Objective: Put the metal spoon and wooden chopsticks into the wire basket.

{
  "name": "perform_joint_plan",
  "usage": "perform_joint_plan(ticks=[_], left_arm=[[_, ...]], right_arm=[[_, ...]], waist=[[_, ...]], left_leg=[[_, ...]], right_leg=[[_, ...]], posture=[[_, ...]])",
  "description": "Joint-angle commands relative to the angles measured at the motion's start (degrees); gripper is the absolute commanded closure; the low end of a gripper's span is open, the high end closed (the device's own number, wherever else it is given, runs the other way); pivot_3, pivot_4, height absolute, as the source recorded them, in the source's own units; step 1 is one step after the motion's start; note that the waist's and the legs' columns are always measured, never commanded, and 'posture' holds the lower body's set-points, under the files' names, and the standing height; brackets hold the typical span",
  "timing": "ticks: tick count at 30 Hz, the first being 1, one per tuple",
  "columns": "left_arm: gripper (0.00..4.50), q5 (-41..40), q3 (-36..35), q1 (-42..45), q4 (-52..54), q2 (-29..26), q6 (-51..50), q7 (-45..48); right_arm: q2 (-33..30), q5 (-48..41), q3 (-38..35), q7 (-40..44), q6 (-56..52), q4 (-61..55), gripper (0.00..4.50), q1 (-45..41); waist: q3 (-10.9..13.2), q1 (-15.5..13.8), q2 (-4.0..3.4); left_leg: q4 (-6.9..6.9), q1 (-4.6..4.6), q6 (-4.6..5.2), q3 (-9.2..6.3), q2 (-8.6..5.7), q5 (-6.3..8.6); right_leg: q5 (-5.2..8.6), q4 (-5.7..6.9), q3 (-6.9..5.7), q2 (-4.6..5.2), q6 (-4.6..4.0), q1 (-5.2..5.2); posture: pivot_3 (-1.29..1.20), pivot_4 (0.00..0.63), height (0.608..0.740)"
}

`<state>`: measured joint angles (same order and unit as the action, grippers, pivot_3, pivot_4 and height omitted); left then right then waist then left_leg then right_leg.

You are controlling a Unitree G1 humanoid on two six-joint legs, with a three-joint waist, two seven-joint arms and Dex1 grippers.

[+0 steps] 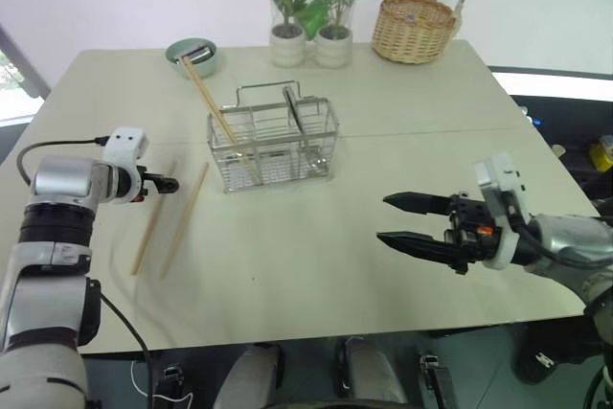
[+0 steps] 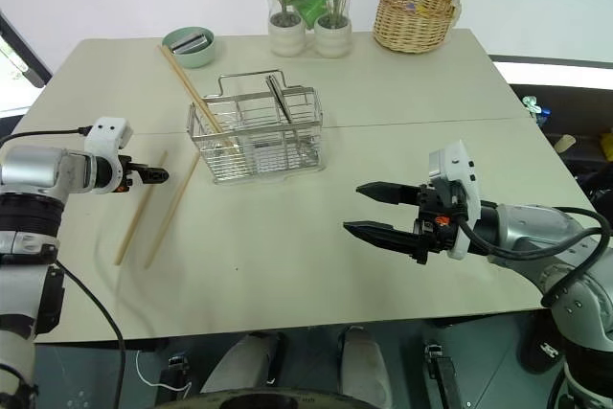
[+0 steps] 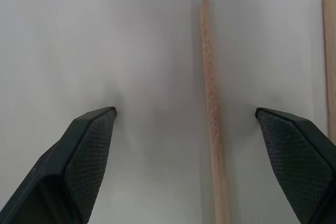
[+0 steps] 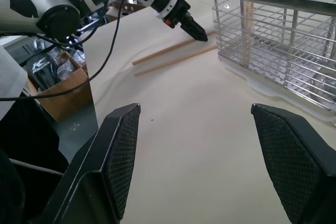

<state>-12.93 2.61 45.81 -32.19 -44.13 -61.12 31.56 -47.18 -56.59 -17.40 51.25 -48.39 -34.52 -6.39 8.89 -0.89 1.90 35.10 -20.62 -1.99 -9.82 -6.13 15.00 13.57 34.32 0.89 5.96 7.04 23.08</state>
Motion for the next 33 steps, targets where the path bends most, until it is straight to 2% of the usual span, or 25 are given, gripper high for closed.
perform_joint_plan(ticks=[1, 4, 8, 15, 20, 22, 24, 26, 28, 30, 33], left_arm=[[0.81, 1.3, 0.8, 0.4, -2.0, 0.9, 1.1, 1.6], [2.23, 1.9, 0.4, 0.9, -2.5, 1.1, 1.2, 2.2], [4.35, 2.4, -0.6, 1.6, -3.2, 1.5, 1.8, 2.2], [4.43, 2.4, -3.4, 3.0, -2.8, 2.1, 0.9, 0.7], [4.43, 0.5, -11.7, 5.3, -1.5, 2.3, 2.0, -4.9], [4.43, 0.1, -15.6, 5.9, 0.5, 2.4, 5.6, -8.2], [4.43, -0.2, -20.0, 5.9, 5.8, 3.6, 16.4, -12.2], [4.43, -4.6, -26.6, 7.1, 12.4, 6.3, 22.8, -14.2], [4.43, -11.3, -33.5, 9.6, 18.3, 9.2, 23.6, -15.6], [4.43, -14.6, -36.8, 11.6, 22.3, 10.4, 25.1, -17.2], [4.43, -18.4, -38.0, 15.0, 25.8, 10.1, 24.2, -18.3]], right_arm=[[-0.8, -1.7, -1.9, -0.5, 1.0, -1.8, 0.98, 0.0], [-0.9, -2.0, -2.0, -0.8, 1.1, -1.8, 0.98, 0.1], [-0.9, -2.4, -1.9, -1.3, 1.3, -1.6, 0.98, -0.1], [-0.8, -2.1, -1.2, -1.5, 2.0, -0.6, 0.98, -0.7], [-1.2, -1.5, -1.0, -1.0, 2.2, 0.5, 0.98, -1.3], [-1.6, -1.8, -1.2, -0.9, 1.9, 0.8, 0.98, -1.7], [-2.2, -1.9, -1.2, -0.7, 1.7, 1.1, 0.98, -2.0], [-2.7, -1.9, -1.3, -0.5, 1.7, 1.3, 0.98, -1.9], [-2.9, -1.9, -1.2, -0.4, 1.7, 1.4, 0.98, -1.8], [-2.7, -1.7, -1.0, -0.6, 2.0, 1.3, 0.98, -1.7], [-2.1, -2.0, -0.7, -1.8, 2.0, 1.2, 0.98, -2.4]], waist=[[0.0, 0.0, -0.05], [0.0, 0.0, -0.04], [0.0, 0.0, -0.04], [0.0, 0.0, -0.04], [0.0, 0.1, 0.03], [0.0, 0.1, 0.06], [0.0, 0.1, 0.11], [0.0, 0.0, 0.12], [-0.1, -0.2, 0.15], [-0.1, -0.1, 0.16], [-0.1, 0.2, 0.14]], left_leg=[[0.0, 0.02, 0.0, 0.0, 0.0, 0.0], [0.01, 0.03, 0.0, -0.01, 0.0, 0.0], [0.01, 0.03, 0.01, -0.01, 0.0, 0.0], [0.02, 0.02, 0.01, -0.01, -0.01, 0.0], [0.03, 0.0, 0.01, -0.03, 0.01, 0.0], [0.04, -0.07, 0.0, -0.03, 0.01, 0.0], [0.04, -0.21, -0.01, -0.04, 0.01, -0.01], [0.04, -0.28, -0.03, -0.04, 0.03, -0.02], [0.13, -0.41, -0.14, -0.04, 0.02, -0.08], [0.31, -0.63, -0.16, -0.04, 0.01, -0.09], [0.45, -0.61, -0.12, 0.09, -0.03, -0.07]], right_leg=[[0.0, 0.0, 0.0, 0.01, 0.0, -0.02], [0.0, 0.0, 0.0, 0.05, 0.0, -0.03], [0.0, 0.0, 0.0, 0.04, 0.01, -0.03], [-0.01, 0.0, -0.01, 0.01, 0.02, -0.03], [-0.02, 0.01, -0.01, -0.02, 0.04, 0.0], [-0.03, 0.01, -0.01, -0.02, 0.06, 0.06], [-0.07, 0.0, -0.01, 0.0, 0.06, 0.19], [-0.12, -0.07, -0.01, 0.05, 0.0, 0.23], [-0.3, -0.13, -0.03, 0.07, -0.01, 0.26], [-0.48, -0.21, -0.07, 0.03, 0.04, 0.36], [-0.53, -0.2, -0.01, 0.0, 0.1, 0.33]], posture=[[0.0, 0.15, 0.71], [0.0, 0.15, 0.71], [0.0, 0.15, 0.71], [0.0, 0.15, 0.71], [0.0, 0.15, 0.71], [0.0, 0.15, 0.71], [0.0, 0.15, 0.71], [0.0, 0.15, 0.71], [0.0, 0.15, 0.71], [0.0, 0.15, 0.71], [0.0, 0.15, 0.71]])
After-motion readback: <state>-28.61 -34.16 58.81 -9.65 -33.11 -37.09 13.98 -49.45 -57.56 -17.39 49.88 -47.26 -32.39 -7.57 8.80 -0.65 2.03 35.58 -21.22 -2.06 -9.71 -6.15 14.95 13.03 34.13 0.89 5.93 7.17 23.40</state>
